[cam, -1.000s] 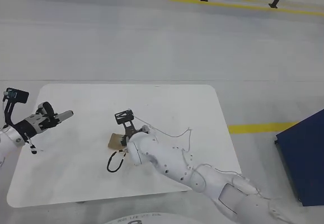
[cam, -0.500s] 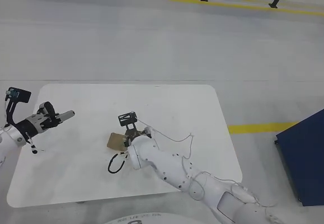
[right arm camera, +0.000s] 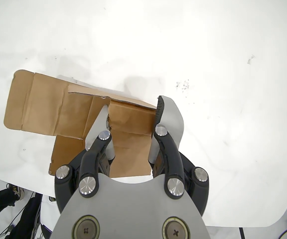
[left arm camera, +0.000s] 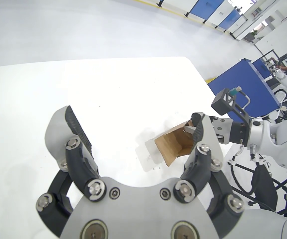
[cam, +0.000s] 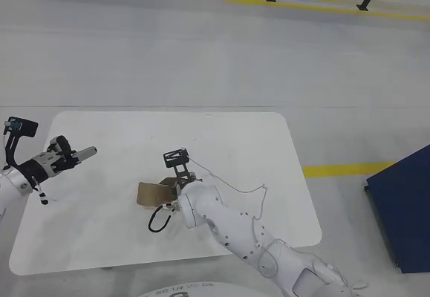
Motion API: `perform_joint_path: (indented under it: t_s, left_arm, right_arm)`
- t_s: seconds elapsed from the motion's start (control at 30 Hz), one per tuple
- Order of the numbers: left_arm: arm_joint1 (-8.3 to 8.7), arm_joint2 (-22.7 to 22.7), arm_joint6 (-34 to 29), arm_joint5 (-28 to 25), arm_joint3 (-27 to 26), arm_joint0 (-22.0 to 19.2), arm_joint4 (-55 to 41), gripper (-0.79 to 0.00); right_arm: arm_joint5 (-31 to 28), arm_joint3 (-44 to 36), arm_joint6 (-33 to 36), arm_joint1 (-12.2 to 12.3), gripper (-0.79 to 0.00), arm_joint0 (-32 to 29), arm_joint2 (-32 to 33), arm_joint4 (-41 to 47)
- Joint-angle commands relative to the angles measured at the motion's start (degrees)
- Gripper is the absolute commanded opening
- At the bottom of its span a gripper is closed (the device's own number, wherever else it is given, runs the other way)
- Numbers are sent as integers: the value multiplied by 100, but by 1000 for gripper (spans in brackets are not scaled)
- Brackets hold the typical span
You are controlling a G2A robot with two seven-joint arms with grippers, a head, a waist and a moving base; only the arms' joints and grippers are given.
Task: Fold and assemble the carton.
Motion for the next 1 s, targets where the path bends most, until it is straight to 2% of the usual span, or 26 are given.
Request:
perform_joint_path:
  t_s: [0.0,0.03,0.3,0.47,0.67,0.7,0.77,0.83,0.97]
  left_arm:
    - [-7,-8,-4,-5,0,5,8,0]
    - [-11,-12,-7,-7,0,8,10,0]
    - [-38,-58,-12,-28,14,43,15,0]
    - [-54,-99,-5,-46,11,73,16,0]
    - [-72,-132,-28,-48,5,84,57,0]
    - [-75,-136,-31,-45,3,86,62,0]
    - [-82,-145,-25,-33,1,90,72,0]
    - [-89,-149,-26,-19,-8,89,107,0]
    - [-106,-130,-25,15,-43,80,183,0]
  right_arm:
    - [-77,-132,-2,3,-763,-62,53,-20]
    - [-110,-182,-16,6,-785,-94,98,-23]
    - [-387,-331,-250,-3,-785,-248,481,314]
    - [-521,-411,-616,-20,-785,-301,900,1040]
    - [-456,-46,-1195,-70,-776,-243,1365,1923]
    - [-446,50,-1254,-80,-677,-218,1393,2017]
    - [-533,208,-1345,-103,-597,-179,1380,2211]
    - [-703,432,-1396,-121,-456,-160,1346,2416]
    - [-1370,660,-1347,-124,-397,-173,1360,2979]
